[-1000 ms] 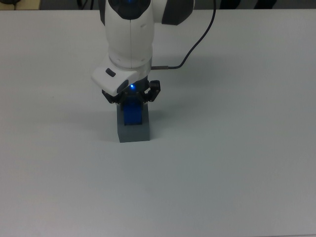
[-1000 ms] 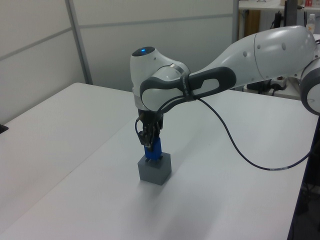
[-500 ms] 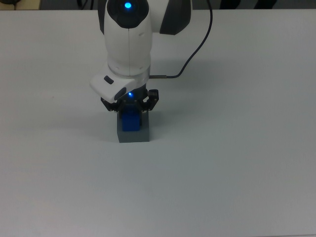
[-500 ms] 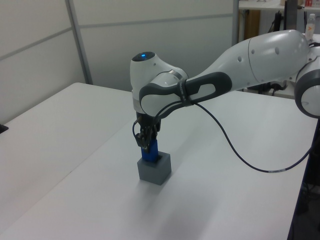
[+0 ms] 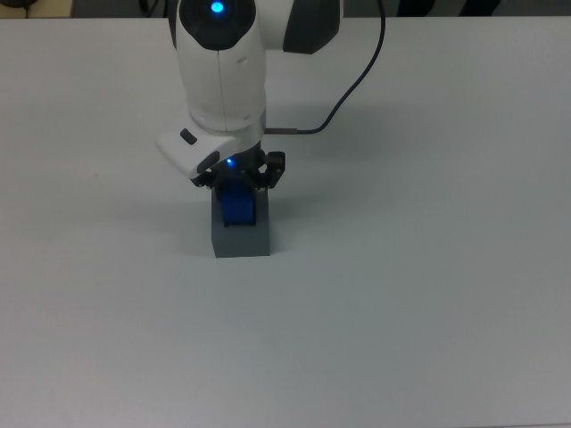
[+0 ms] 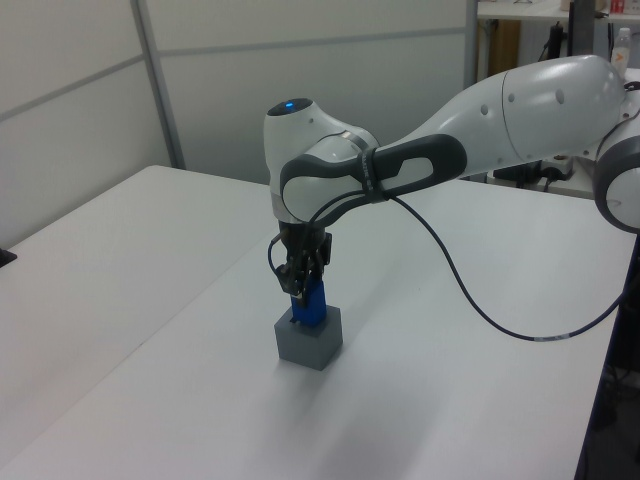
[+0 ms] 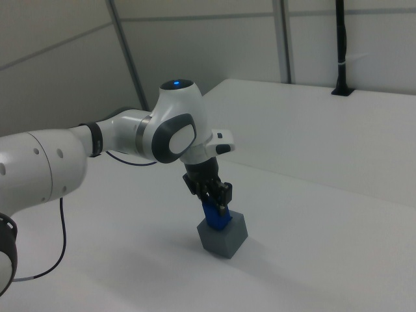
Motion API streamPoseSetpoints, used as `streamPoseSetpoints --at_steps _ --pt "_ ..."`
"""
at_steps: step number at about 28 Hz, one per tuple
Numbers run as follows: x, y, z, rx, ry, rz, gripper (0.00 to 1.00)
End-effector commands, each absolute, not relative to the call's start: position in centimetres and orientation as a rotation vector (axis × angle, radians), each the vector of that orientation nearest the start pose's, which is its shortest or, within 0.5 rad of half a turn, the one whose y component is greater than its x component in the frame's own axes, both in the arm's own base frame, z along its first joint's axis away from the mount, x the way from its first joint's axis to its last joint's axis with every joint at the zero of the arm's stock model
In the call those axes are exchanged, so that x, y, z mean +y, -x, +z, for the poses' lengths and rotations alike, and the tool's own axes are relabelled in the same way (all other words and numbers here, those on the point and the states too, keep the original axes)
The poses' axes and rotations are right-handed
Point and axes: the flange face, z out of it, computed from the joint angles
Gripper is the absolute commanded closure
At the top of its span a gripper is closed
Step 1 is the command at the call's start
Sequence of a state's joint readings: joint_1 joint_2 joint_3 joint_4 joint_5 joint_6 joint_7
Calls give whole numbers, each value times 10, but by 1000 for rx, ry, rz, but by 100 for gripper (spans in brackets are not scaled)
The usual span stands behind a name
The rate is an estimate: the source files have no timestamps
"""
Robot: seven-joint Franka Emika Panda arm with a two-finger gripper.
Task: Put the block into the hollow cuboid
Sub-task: 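Lower the blue block into the grey cuboid's opening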
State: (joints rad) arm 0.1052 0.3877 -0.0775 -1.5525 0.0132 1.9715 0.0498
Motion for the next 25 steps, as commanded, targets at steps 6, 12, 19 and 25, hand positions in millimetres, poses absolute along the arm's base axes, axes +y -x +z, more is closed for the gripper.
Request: streamPoseSetpoints --at_steps 6,12,19,25 --pt "25 -669 430 83 3141 -36 72" --pt "25 -674 430 76 3140 -82 72" --pt "25 -677 426 59 3139 -111 72" --pt "28 -679 417 46 3145 -101 71"
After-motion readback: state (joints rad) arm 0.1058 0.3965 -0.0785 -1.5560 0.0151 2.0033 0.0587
